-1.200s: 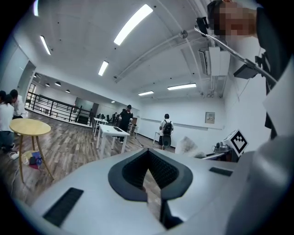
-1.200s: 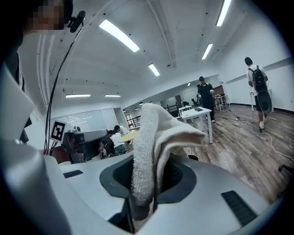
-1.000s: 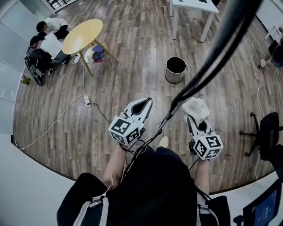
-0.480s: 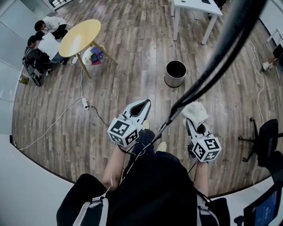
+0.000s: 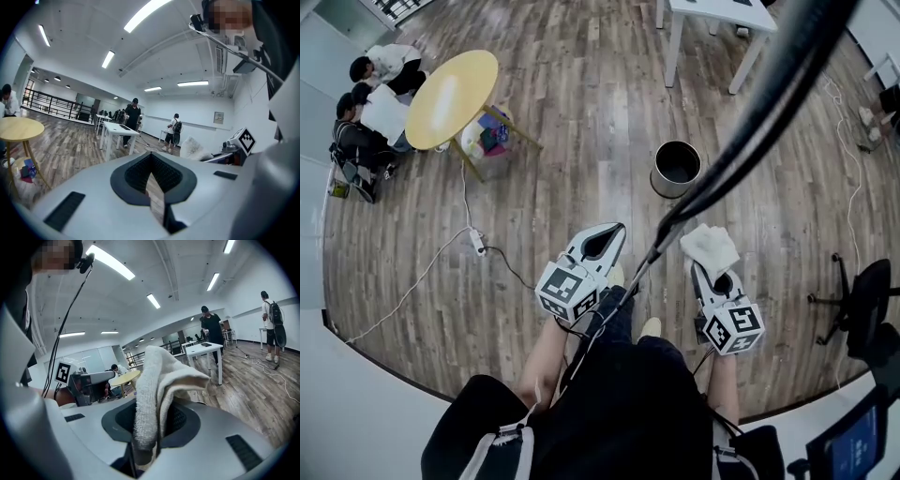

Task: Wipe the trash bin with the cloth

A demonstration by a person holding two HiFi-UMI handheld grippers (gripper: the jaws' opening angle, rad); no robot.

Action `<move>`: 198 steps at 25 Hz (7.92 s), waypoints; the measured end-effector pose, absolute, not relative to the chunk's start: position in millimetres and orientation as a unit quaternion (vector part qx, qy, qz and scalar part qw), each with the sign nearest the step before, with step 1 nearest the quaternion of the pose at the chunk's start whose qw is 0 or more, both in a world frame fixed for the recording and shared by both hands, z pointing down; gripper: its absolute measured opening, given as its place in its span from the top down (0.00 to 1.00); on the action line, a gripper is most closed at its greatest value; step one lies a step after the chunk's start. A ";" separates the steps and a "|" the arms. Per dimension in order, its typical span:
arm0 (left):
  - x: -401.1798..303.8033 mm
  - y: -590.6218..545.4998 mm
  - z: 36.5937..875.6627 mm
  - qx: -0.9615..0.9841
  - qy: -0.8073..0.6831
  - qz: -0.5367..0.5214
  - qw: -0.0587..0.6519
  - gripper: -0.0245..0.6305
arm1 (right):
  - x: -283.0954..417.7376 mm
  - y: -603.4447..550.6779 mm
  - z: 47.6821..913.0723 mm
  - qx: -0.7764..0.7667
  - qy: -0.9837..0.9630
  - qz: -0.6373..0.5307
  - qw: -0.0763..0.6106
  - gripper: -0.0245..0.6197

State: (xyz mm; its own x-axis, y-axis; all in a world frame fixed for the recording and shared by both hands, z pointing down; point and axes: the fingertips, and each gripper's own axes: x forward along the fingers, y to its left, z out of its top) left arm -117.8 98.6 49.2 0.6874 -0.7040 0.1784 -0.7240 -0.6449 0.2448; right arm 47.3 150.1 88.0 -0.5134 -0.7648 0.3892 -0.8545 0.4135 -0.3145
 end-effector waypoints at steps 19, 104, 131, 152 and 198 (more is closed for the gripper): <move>-126.7 -19.3 106.3 0.926 -0.348 0.062 0.130 0.97 | 29.9 39.1 130.4 0.529 -0.815 0.225 0.074 0.82; -30.7 -192.0 564.8 0.907 -0.413 -0.010 0.079 0.97 | 45.5 -175.9 776.4 0.454 -0.869 0.147 0.131 0.82; -43.4 -186.9 556.9 0.907 -0.415 -0.023 0.074 0.97 | 222.7 -183.1 793.2 0.611 -0.764 0.163 0.127 0.82; -50.9 -185.6 555.2 0.909 -0.411 -0.021 0.070 0.97 | 57.8 -131.0 798.0 0.468 -0.863 0.145 0.123 0.82; -45.2 -181.0 557.6 0.913 -0.403 -0.001 0.063 0.97 | 171.8 -182.5 871.7 0.596 -0.764 0.210 0.129 0.82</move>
